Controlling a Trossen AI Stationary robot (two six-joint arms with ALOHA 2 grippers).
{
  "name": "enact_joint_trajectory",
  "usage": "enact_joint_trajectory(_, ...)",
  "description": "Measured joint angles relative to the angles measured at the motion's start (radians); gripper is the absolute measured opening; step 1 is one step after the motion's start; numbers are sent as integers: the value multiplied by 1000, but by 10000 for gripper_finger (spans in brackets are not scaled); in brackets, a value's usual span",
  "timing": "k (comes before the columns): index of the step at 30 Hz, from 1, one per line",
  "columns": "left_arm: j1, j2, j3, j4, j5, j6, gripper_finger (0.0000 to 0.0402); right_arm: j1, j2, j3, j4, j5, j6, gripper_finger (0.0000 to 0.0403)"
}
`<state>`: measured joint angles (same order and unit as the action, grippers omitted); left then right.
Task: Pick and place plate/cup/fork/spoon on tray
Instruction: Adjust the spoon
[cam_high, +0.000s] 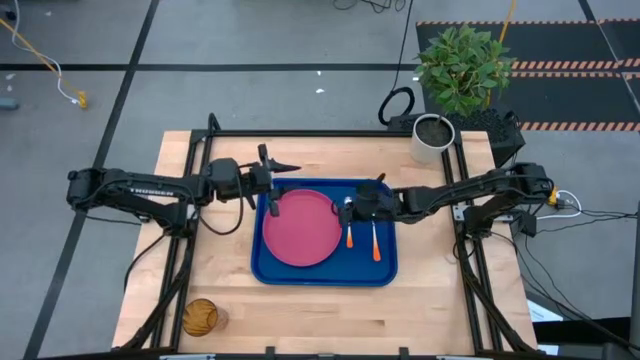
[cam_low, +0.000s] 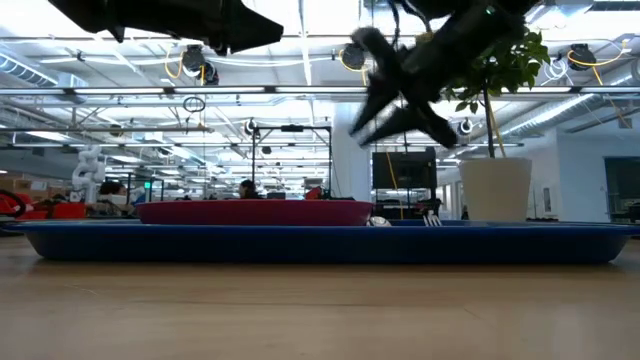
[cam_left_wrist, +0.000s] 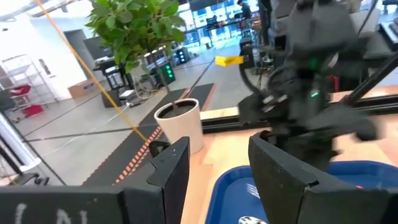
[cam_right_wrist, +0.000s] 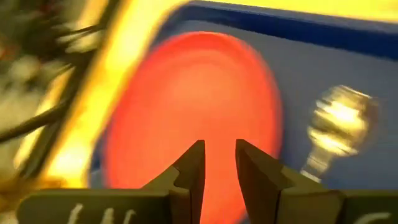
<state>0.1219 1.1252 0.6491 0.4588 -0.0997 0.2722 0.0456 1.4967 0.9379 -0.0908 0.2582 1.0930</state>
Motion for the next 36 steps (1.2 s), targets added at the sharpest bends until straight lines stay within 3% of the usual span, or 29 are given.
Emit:
enact_joint_trajectory(4, 17, 0, 0, -1, 0, -4, 168, 0, 0, 0, 162, -96, -269, 80)
enact_joint_trajectory(12, 23, 0, 0, -3, 2, -34, 168, 0, -5, 0, 378, -98, -402, 80)
enact_joint_trajectory(17, 23, 0, 0, -79, 3, -91, 168, -13, -5, 0, 631, -97, -706, 80)
enact_joint_trajectory(20, 24, 0, 0, -75, 5, -66, 168, -24, -6, 1, 687, 14, -806, 80)
enact_joint_trajectory(22, 25, 0, 0, -50, 7, -43, 168, -33, -5, 1, 676, 154, -840, 80)
enact_joint_trajectory(27, 34, 0, 0, 18, 17, 9, 168, -49, -4, -34, 663, 448, -790, 80)
enact_joint_trajectory(31, 54, -13, 1, 46, 42, 12, 168, -56, -4, -90, 822, 467, -891, 80)
enact_joint_trajectory(36, 66, -34, 2, 46, 199, -42, 168, -83, -4, -132, 1036, 398, -1125, 79)
